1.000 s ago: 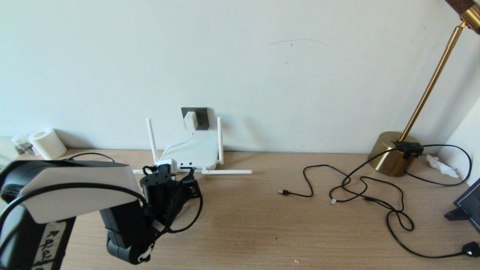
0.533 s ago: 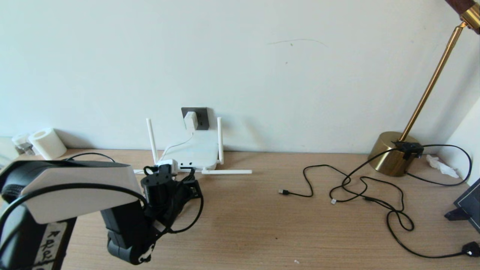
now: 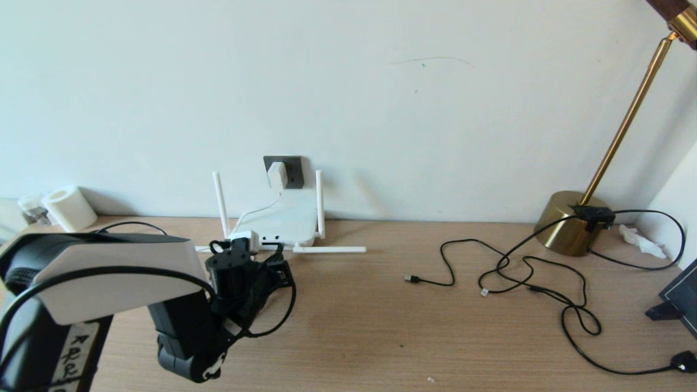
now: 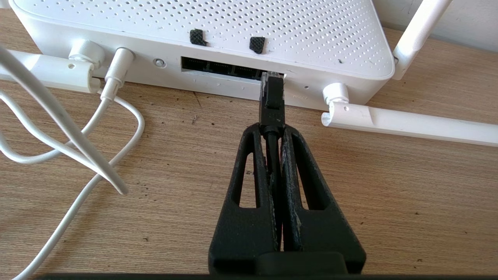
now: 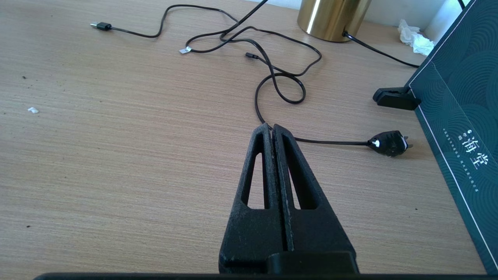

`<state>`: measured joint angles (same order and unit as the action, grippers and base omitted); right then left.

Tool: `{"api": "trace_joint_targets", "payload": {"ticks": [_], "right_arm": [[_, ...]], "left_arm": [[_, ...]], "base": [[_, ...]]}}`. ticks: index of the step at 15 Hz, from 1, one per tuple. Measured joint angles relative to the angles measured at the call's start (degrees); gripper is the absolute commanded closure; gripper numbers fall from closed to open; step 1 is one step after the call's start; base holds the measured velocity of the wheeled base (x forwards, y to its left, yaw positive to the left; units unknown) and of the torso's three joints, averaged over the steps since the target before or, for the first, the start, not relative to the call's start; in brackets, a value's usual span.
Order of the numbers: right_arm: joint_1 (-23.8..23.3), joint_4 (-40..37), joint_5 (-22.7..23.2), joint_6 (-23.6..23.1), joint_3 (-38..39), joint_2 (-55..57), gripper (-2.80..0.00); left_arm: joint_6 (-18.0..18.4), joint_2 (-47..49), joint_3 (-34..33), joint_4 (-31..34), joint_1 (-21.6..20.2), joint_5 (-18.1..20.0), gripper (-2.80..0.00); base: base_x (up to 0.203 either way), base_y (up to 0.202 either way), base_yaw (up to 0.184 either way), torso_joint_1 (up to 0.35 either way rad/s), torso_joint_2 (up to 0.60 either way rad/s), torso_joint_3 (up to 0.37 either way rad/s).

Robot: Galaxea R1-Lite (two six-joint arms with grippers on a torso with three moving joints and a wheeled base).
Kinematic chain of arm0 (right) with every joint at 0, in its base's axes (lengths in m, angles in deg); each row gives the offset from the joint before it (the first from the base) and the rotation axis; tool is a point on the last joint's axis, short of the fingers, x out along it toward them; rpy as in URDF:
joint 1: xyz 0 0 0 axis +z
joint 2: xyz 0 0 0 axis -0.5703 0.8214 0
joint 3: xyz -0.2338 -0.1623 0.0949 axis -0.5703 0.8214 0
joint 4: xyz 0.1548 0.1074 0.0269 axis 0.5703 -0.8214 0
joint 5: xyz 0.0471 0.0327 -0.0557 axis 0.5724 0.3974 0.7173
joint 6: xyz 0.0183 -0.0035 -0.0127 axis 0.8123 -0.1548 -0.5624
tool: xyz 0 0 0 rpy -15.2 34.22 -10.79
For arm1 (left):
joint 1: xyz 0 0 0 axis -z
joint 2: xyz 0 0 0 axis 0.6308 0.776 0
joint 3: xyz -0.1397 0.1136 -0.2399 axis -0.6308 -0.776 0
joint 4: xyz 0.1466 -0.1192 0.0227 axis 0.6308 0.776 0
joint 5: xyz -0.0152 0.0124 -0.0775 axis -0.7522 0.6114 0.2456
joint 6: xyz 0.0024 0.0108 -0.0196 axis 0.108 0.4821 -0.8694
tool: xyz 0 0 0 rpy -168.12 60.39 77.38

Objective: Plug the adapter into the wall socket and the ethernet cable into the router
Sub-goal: Plug cable into router interface

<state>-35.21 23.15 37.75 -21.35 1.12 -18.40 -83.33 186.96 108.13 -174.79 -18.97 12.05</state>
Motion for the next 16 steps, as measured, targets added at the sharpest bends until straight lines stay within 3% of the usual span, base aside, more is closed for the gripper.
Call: {"api": "trace_joint_targets", "payload": {"ticks": [16], "right_arm": [[0.0,0.0,0.0,0.0,0.0,0.0,0.00]], "left_arm": [[0.1,0.1,0.1,-0.1,-0.9,1.6,0.00]], "base": [[0.000,0.000,0.000,0.000,0.00,0.000]]}}
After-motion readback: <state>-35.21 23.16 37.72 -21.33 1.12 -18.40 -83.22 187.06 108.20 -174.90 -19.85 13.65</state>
